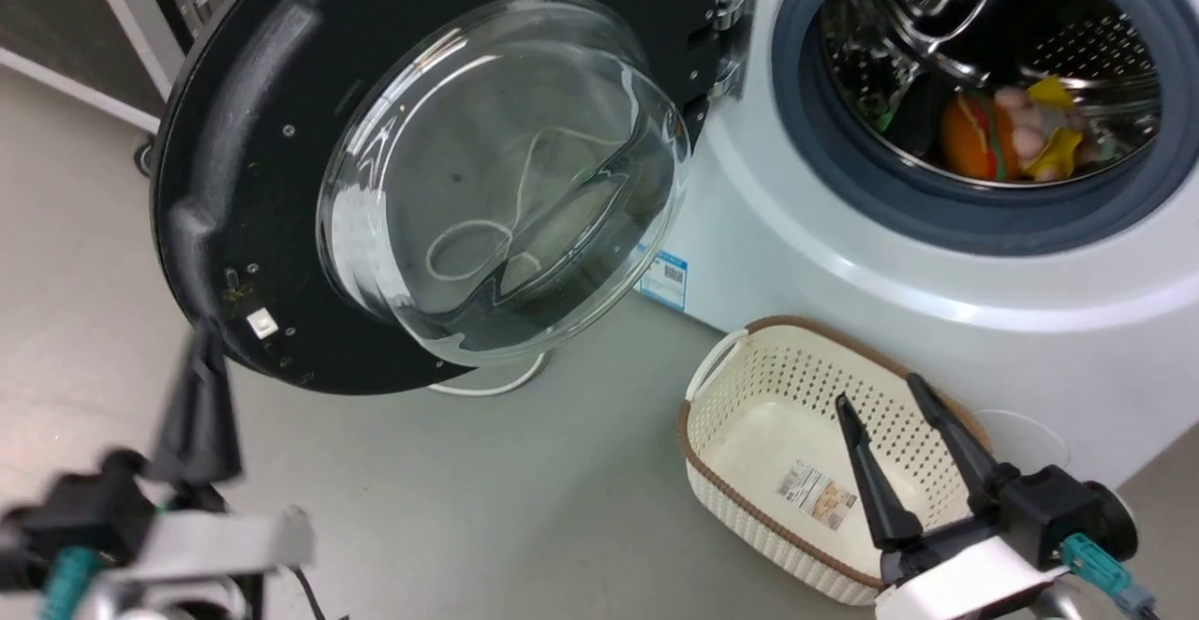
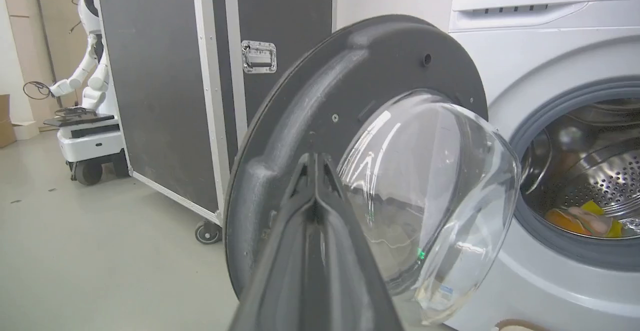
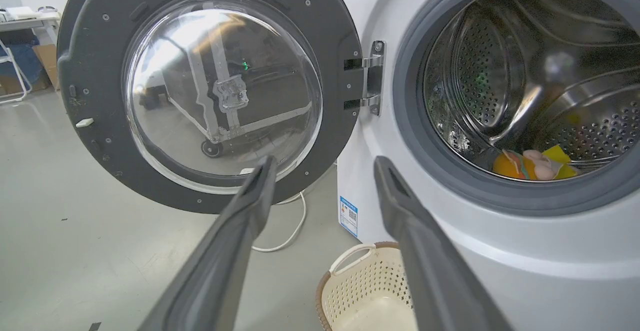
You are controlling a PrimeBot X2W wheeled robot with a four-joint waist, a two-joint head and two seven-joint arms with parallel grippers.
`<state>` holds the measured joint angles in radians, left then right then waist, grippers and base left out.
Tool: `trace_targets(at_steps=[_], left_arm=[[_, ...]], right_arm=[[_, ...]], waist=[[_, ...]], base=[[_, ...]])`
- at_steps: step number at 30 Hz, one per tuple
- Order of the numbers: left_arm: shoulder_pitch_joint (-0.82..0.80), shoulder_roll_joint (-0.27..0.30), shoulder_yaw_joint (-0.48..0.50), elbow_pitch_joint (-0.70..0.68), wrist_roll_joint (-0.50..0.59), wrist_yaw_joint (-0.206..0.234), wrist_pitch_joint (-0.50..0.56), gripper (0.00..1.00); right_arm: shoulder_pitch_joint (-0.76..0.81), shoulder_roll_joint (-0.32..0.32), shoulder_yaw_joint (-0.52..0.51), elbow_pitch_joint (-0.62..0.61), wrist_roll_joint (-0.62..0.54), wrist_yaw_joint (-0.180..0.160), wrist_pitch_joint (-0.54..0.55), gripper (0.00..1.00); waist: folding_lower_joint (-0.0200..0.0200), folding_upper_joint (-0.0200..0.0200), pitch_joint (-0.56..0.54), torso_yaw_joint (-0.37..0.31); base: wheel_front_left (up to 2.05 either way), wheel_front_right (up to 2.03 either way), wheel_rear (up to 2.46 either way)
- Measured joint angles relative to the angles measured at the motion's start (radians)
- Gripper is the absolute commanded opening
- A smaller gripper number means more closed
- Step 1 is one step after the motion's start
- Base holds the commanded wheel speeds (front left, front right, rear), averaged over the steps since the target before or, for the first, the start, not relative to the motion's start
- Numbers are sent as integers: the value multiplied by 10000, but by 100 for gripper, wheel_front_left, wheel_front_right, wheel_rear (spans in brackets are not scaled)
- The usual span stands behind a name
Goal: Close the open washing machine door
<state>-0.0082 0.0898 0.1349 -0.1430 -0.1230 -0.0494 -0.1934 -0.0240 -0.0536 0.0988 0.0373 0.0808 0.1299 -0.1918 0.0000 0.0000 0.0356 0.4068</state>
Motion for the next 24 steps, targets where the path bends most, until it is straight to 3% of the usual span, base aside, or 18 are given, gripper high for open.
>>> trace_targets(at_steps=[7,12,16,20,24], left_arm=[[-1600,1315,769,596,-1287,-443,-84,0],[-3380,2243,1822,1912,-3655,-554,656,0],[-4732,3106,2318,3446,-5400,-596,1971,0],[-6069,3312,2844,5216,-7455,-554,3749,0],[-7064,3427,3365,6567,-9114,-138,5336,0]], right_arm=[[-10,2,-117,-232,-263,0,-146,100],[-378,13,-35,-242,-410,0,-253,100],[-706,21,88,-222,-499,0,-328,100],[-934,21,182,-161,-602,0,-403,100],[-1129,21,330,-82,-627,0,-500,100]], waist=[[0,0,681,170],[1,0,1395,24],[2,0,1924,-146],[3,0,2328,-287],[2,0,2554,-377]], base=[[0,0,0],[0,0,0],[0,0,0],[0,0,0],[0,0,0]])
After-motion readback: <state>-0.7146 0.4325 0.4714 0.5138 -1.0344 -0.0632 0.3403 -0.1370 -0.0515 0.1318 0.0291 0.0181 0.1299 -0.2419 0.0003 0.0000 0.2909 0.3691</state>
